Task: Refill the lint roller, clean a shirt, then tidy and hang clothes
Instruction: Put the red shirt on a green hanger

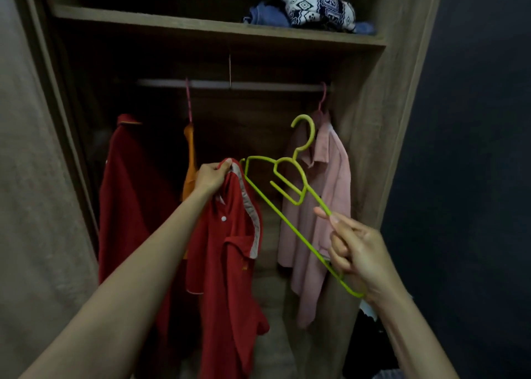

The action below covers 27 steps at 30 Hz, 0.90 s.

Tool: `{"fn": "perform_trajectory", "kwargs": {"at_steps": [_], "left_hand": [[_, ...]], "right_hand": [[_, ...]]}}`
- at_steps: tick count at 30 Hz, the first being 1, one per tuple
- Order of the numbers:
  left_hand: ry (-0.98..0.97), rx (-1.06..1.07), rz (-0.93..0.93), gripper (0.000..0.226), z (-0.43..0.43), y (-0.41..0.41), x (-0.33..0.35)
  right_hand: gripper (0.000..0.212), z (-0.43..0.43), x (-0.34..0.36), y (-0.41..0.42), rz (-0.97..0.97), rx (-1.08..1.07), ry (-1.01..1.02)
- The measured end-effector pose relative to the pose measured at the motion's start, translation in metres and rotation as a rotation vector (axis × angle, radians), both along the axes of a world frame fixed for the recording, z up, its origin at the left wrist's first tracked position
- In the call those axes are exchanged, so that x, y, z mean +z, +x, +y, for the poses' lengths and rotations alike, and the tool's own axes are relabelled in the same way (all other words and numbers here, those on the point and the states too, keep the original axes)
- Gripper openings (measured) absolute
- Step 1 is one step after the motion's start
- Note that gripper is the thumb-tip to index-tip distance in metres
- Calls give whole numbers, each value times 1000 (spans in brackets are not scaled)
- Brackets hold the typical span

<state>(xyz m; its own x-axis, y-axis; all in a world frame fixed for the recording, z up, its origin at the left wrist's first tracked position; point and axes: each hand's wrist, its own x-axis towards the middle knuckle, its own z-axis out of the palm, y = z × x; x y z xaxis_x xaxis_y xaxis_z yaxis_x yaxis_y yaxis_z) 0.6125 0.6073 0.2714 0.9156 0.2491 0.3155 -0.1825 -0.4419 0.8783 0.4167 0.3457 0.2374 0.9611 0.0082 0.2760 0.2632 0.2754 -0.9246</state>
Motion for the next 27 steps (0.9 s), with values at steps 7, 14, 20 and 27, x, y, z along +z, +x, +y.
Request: {"fn": "perform_trajectory", "kwargs": {"at_steps": [7, 14, 20, 27], "left_hand": [[84, 6, 41, 45, 1, 10, 7], [230, -346, -82, 33, -37, -24, 21], [619, -407, -287, 37, -74, -68, 56], [988, -364, -479, 42, -74, -67, 66]], "right_hand": [[29, -32, 8, -34, 24, 33, -39], [29, -26, -3, -8, 43, 86, -91], [32, -36, -4, 21, -11, 185, 15], [21, -78, 7, 43, -177, -83, -291]]}}
